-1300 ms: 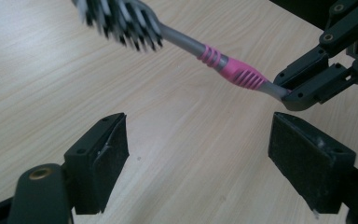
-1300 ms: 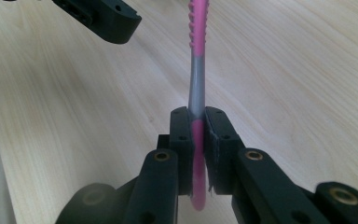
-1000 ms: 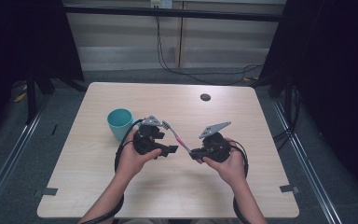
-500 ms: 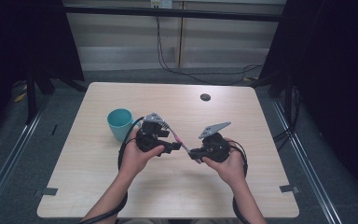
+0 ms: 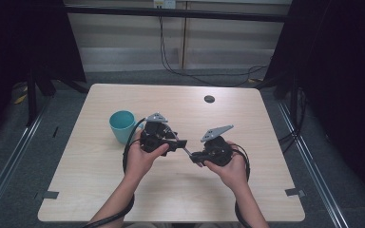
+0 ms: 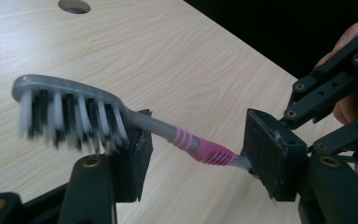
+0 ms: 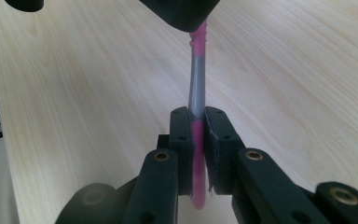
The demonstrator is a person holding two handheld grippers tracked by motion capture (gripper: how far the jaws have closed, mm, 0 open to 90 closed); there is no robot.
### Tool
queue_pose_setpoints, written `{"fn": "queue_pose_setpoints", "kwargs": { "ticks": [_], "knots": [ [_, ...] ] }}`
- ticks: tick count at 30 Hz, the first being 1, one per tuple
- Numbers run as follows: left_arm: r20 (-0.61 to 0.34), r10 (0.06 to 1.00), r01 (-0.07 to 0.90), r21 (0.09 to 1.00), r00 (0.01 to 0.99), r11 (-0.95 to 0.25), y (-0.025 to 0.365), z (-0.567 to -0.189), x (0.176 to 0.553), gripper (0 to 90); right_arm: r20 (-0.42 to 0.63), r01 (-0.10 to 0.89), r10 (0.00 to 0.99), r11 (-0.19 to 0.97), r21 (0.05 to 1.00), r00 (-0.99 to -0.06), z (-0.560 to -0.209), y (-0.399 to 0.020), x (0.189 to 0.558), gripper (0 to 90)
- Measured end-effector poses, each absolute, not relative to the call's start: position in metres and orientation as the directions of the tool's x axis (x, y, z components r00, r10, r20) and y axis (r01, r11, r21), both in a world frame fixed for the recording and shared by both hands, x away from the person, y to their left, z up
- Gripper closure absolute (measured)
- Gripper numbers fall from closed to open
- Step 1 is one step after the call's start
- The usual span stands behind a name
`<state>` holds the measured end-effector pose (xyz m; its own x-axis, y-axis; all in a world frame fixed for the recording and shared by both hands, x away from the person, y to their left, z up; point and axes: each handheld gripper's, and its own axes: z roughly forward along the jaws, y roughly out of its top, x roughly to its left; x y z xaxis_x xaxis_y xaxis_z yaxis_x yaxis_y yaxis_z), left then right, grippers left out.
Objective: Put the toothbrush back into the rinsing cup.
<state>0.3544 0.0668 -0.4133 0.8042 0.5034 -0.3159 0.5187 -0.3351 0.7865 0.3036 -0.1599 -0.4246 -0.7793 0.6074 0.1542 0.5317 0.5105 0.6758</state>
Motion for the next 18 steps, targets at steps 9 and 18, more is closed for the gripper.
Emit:
{"fn": "queue_pose_setpoints", "kwargs": {
  "ticks": [9,18],
  "knots": [
    [-0.327,0.489,0.508,0.807,0.809,-0.302,0.0671,-0.415,0.3515,52.6,0.148,0.521,0.606,0.503,0.689,-0.781,-0.4242,-0.1589,0.3024,82.9],
    [-0.415,0.472,0.566,0.79,0.778,-0.237,0.0708,-0.418,0.3544,67.1,0.154,0.524,0.608,0.495,0.693,-0.779,-0.4279,-0.1567,0.3012,82.8]
  ]
}}
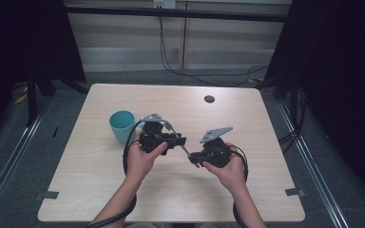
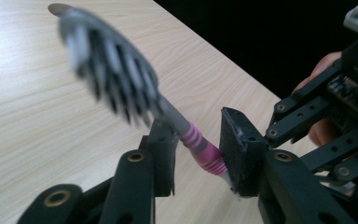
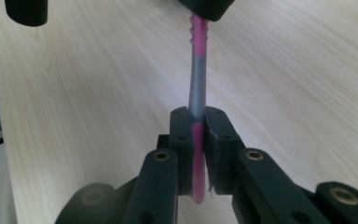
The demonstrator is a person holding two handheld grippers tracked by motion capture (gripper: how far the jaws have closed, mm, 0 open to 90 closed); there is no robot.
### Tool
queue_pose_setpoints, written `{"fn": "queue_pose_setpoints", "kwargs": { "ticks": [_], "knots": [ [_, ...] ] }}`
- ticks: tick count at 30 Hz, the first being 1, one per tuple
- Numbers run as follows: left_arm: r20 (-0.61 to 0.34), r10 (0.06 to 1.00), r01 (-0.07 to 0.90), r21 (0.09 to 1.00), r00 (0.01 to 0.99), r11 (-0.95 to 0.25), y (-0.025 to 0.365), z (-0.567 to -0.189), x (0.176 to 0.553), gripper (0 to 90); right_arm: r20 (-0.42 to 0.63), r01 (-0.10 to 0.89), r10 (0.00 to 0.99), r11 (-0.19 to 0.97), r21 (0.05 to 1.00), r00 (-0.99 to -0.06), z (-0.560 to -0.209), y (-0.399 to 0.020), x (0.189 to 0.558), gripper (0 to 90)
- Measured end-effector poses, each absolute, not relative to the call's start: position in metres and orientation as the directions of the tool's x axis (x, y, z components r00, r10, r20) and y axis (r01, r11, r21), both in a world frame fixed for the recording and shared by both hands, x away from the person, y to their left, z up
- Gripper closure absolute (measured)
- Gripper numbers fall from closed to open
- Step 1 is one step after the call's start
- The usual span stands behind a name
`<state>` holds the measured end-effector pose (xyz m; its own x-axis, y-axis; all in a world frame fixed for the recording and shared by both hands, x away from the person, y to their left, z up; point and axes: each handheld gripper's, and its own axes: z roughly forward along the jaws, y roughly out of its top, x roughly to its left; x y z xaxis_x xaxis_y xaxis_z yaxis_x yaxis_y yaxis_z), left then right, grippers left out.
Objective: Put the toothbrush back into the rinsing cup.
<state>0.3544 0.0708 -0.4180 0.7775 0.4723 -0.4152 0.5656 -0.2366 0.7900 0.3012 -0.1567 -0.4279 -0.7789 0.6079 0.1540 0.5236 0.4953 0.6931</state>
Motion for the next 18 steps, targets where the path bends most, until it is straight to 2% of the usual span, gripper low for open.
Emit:
{"fn": "queue_pose_setpoints", "kwargs": {
  "ticks": [11,18],
  "knots": [
    [-0.481,0.415,0.591,0.783,0.773,-0.193,0.068,-0.413,0.353,78.7,0.164,0.524,0.613,0.47,0.71,-0.773,-0.435,-0.15,0.301,82.3],
    [-0.46,0.423,0.577,0.79,0.781,-0.207,0.06,-0.411,0.352,80.7,0.184,0.528,0.608,0.453,0.718,-0.772,-0.44,-0.144,0.301,79.8]
  ]
}}
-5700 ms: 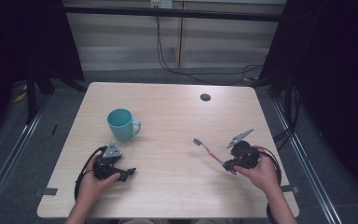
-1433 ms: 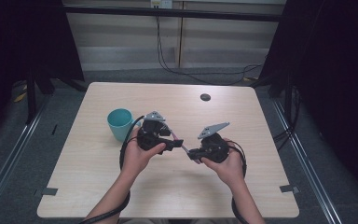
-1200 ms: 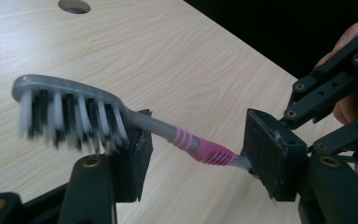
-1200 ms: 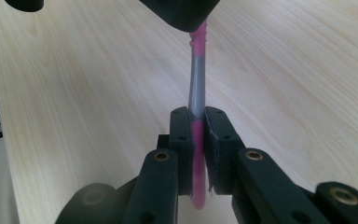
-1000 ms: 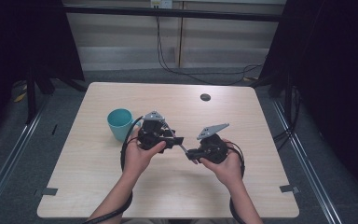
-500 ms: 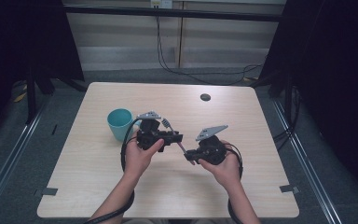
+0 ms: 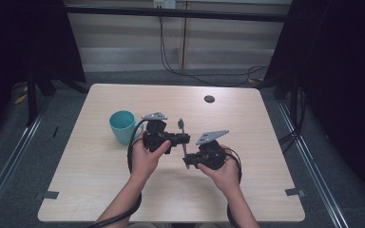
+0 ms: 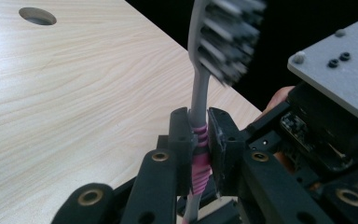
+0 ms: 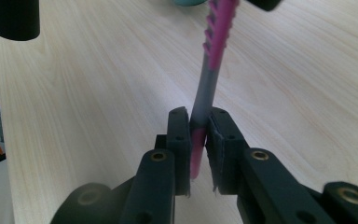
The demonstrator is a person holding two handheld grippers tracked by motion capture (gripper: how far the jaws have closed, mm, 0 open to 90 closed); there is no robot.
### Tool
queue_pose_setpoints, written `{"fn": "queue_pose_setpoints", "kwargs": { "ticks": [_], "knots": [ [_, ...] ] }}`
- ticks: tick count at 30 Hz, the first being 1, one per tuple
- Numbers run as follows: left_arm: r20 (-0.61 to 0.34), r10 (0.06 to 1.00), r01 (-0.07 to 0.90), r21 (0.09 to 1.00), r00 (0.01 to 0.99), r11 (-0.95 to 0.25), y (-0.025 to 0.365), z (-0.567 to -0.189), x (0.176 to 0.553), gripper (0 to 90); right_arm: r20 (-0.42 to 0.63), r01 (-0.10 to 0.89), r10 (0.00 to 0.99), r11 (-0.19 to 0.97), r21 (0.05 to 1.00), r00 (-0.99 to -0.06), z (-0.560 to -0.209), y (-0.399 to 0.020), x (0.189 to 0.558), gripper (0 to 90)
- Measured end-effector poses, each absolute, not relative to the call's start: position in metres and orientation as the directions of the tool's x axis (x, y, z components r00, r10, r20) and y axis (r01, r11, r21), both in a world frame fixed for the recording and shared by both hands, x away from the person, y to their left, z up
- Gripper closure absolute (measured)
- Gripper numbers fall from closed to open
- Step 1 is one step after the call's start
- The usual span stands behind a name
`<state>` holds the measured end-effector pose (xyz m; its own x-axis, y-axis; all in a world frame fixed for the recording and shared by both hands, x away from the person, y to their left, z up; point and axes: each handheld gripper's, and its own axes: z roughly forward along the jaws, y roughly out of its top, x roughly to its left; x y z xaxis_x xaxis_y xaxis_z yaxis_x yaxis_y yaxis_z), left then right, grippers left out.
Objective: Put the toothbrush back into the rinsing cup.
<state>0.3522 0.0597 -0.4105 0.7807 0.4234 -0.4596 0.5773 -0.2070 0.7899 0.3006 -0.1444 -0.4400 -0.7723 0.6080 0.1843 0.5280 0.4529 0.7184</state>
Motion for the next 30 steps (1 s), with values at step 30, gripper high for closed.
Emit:
{"fn": "queue_pose_setpoints", "kwargs": {
  "ticks": [30],
  "knots": [
    [-0.468,0.441,0.589,0.786,0.766,-0.189,0.064,-0.408,0.356,81.0,0.194,0.514,0.601,0.423,0.747,-0.776,-0.435,-0.143,0.3,46.9]
  ]
}}
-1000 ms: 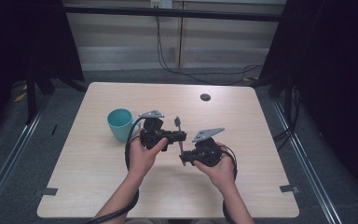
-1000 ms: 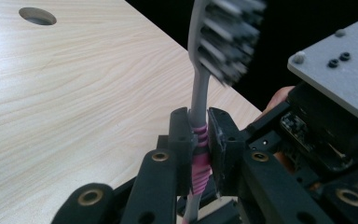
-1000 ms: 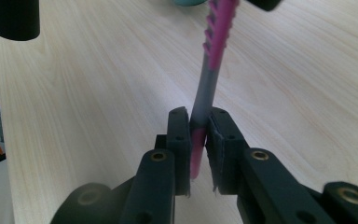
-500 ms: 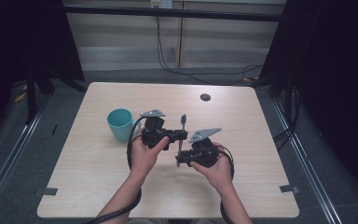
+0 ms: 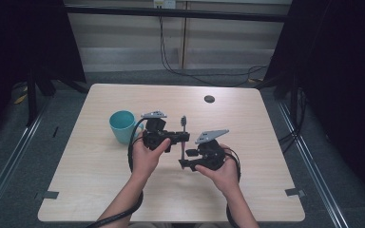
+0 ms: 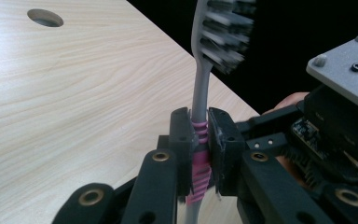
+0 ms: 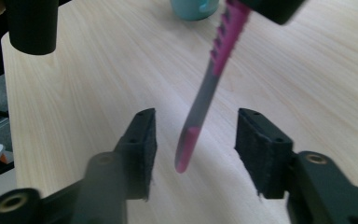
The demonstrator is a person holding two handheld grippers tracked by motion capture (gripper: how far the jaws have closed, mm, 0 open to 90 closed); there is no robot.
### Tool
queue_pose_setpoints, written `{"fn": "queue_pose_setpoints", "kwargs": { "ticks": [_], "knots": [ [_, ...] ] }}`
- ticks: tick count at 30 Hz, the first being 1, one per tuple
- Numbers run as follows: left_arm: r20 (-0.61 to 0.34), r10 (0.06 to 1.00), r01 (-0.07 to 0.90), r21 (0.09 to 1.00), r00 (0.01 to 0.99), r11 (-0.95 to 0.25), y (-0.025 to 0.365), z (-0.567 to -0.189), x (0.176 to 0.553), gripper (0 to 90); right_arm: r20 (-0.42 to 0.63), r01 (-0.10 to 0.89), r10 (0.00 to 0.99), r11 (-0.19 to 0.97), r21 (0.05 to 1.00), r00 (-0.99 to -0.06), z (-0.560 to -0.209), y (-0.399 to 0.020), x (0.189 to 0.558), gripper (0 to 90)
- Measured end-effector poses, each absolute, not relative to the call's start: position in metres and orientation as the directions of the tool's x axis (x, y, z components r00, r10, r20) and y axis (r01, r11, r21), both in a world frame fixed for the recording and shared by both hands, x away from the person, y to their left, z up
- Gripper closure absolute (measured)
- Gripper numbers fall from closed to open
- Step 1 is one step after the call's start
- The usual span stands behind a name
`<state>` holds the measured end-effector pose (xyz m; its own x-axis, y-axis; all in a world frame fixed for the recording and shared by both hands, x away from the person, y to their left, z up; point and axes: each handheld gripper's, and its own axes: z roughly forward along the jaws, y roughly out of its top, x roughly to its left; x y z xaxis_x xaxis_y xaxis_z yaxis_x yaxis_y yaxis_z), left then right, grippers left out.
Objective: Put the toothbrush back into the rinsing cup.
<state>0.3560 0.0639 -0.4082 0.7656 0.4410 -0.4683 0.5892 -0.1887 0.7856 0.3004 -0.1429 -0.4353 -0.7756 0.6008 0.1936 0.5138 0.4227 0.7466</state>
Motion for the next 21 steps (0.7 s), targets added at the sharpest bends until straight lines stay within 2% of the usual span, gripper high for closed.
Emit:
{"fn": "queue_pose_setpoints", "kwargs": {
  "ticks": [11,21],
  "knots": [
    [-0.447,0.465,0.579,0.793,0.764,-0.19,0.076,-0.401,0.357,81.0,0.184,0.542,0.652,0.405,0.737,-0.736,-0.44,-0.166,0.3,28.3],
    [-0.431,0.491,0.572,0.801,0.757,-0.177,0.09,-0.396,0.36,81.0,0.175,0.589,0.712,0.388,0.709,-0.68,-0.464,-0.191,0.295,20.6]
  ]
}}
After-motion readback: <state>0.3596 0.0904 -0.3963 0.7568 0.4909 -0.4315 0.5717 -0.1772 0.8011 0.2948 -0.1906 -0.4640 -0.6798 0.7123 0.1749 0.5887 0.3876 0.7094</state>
